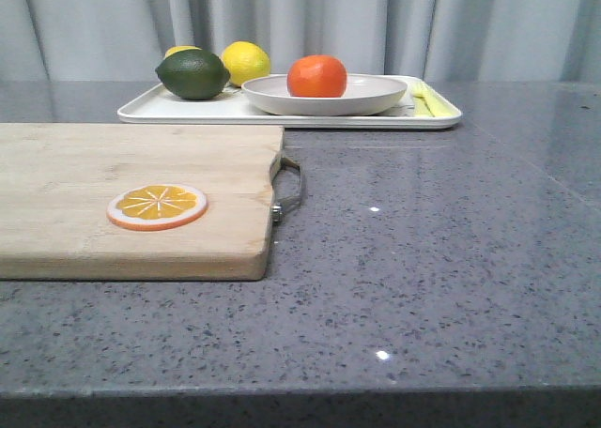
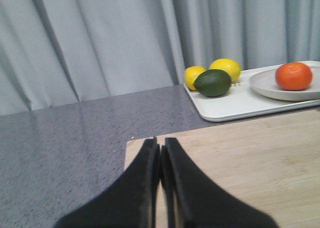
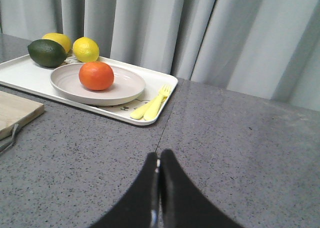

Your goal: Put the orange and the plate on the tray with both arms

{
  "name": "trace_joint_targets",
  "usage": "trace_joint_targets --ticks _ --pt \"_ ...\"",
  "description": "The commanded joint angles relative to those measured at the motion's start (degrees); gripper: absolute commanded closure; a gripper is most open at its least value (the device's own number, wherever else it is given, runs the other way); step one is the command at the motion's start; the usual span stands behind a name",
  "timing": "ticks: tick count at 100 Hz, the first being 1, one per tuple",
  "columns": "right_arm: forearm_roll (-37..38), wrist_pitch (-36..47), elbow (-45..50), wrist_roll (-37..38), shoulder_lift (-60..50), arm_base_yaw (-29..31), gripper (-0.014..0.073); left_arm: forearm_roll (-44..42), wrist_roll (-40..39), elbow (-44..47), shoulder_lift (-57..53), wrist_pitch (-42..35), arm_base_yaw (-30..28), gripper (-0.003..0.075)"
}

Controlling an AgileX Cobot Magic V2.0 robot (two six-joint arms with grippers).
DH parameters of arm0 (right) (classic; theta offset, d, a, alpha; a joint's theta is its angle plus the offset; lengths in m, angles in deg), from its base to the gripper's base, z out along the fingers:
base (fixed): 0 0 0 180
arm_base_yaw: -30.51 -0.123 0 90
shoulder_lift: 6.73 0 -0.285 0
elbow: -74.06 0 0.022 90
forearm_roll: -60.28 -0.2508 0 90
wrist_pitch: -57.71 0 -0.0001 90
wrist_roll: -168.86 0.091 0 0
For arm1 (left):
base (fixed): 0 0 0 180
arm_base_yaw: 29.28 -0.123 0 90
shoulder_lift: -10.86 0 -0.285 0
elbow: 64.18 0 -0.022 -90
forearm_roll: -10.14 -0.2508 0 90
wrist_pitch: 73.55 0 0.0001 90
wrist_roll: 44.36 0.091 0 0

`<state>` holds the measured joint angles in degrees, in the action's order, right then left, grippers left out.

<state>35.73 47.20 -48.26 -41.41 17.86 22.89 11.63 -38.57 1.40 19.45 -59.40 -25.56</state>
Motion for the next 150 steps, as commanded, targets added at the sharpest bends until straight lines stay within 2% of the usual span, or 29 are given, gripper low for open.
trace_joint_targets --ticks 1,17,41,150 --pt "-0.5 3.9 -1.5 -0.3 0.3 0.1 0.0695 -0.4 -1.0 2.1 -2.2 -5.8 -3.2 0.0740" --pt "-0.5 4.0 -1.5 -0.3 0.3 0.1 0.0695 -1.5 -2.2 7.2 -2.9 -7.4 -5.4 0.0740" --pt "-0.5 4.0 -1.5 -0.3 0.3 0.1 0.0695 -2.7 -5.8 12.1 -2.9 -15.2 -5.4 0.0740" --pt "-0.5 4.0 -1.5 -0.3 0.3 0.1 0.0695 -2.6 -5.8 12.2 -2.9 -14.1 -5.4 0.0740"
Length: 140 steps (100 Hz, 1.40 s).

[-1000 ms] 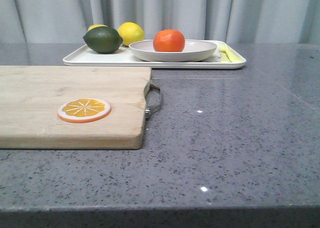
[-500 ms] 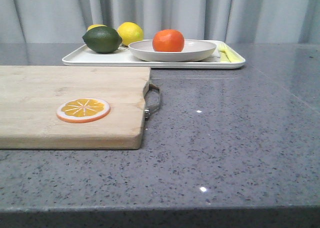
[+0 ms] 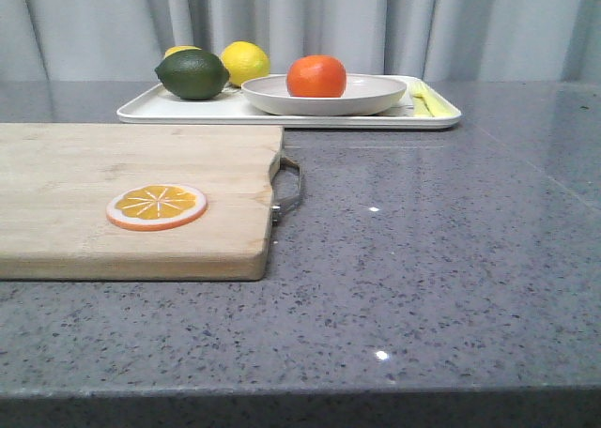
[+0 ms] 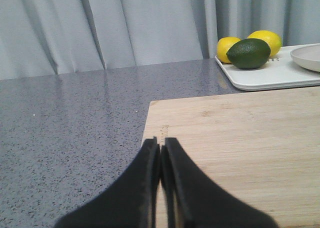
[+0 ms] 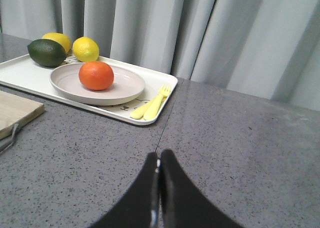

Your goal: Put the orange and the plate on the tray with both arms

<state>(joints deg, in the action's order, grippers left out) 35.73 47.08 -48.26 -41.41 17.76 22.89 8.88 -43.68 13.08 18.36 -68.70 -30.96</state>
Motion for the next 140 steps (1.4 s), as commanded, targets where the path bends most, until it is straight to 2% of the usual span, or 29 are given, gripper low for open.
trace_joint_targets --ticks 1,26,48,58,83,95,140 --pt "-0.5 4.1 -1.5 -0.3 0.4 0.1 0.0695 0.1 -0.7 0.5 -1.9 -4.8 0.0 0.0740" --pt "0.9 8.3 1.5 0.7 0.1 0.1 0.0695 0.1 -0.7 0.5 -1.9 -4.8 0.0 0.0740" --pt "19.1 14.8 8.8 17.7 -6.3 0.2 0.0695 0.1 -0.7 0.5 -1.9 -4.8 0.0 0.0740" --pt "24.6 15.0 12.1 22.5 -10.2 0.2 0.0695 0.1 -0.7 0.5 -1.9 -4.8 0.0 0.0740" --pt "26.9 15.0 19.9 26.5 -18.0 0.6 0.0695 0.1 -0.7 0.5 -1.9 -4.8 0.0 0.0740" --pt "27.3 11.2 19.9 27.7 -18.0 1.8 0.0695 0.1 -0.7 0.5 -1.9 -4.8 0.0 0.0740" --pt "27.3 11.0 19.9 27.7 -18.0 3.3 0.0695 0.1 -0.7 0.5 -1.9 -4.8 0.0 0.0740"
